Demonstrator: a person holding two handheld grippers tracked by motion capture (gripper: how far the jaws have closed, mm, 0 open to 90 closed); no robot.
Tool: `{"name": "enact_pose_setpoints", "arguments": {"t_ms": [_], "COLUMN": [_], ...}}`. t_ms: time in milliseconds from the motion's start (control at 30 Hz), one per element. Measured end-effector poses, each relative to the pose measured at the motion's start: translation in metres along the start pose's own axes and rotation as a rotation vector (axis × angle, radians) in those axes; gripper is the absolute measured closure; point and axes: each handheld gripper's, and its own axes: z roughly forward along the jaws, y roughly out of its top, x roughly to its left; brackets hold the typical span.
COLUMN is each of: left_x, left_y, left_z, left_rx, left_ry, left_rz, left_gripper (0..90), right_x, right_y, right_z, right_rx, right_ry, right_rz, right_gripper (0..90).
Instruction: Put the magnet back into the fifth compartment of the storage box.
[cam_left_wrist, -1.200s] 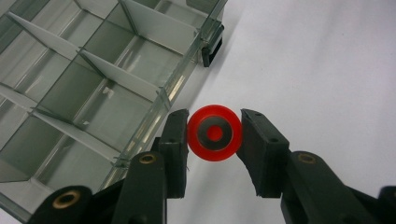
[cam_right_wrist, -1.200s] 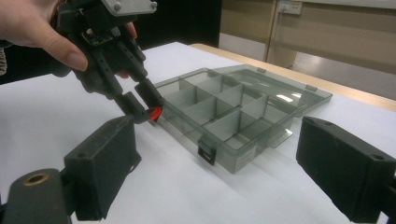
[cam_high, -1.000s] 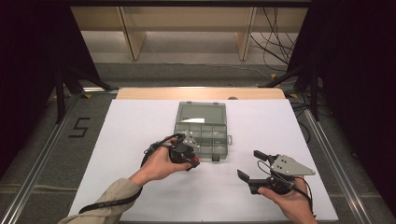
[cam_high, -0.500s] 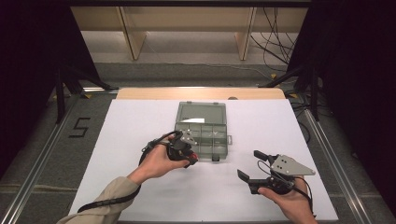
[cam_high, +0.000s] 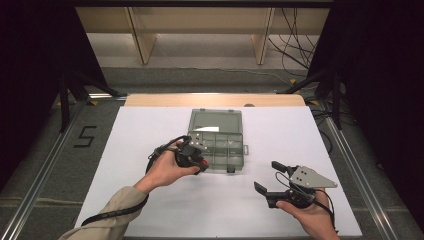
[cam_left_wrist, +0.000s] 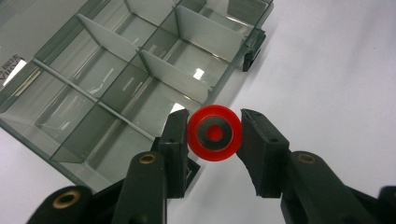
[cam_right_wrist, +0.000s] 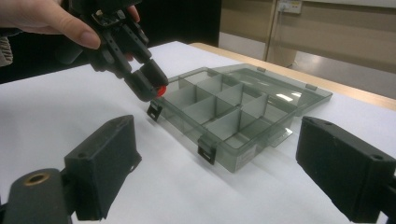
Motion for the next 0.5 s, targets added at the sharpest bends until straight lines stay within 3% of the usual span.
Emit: {"name": "enact_pose_setpoints", "arguments": {"t_ms": [67, 500], "left_x": [0.002, 0.011], "left_y": [0.0, -0.001], "left_z": [-0.001, -0.003], "left_rx": [0.001, -0.009], "left_ry": [0.005, 0.026], "left_rz": [-0.001, -0.026], "left_gripper": [62.8, 62.8], "right_x": [-0.001, -0.001], "right_y": [0.0, 0.0], "right_z": [0.001, 0.001], "right_rx": [-0.012, -0.012], "right_ry": [-0.007, -0.009], "right_rz": [-0.02, -0.021], "right_gripper": [13.0, 13.0]}}
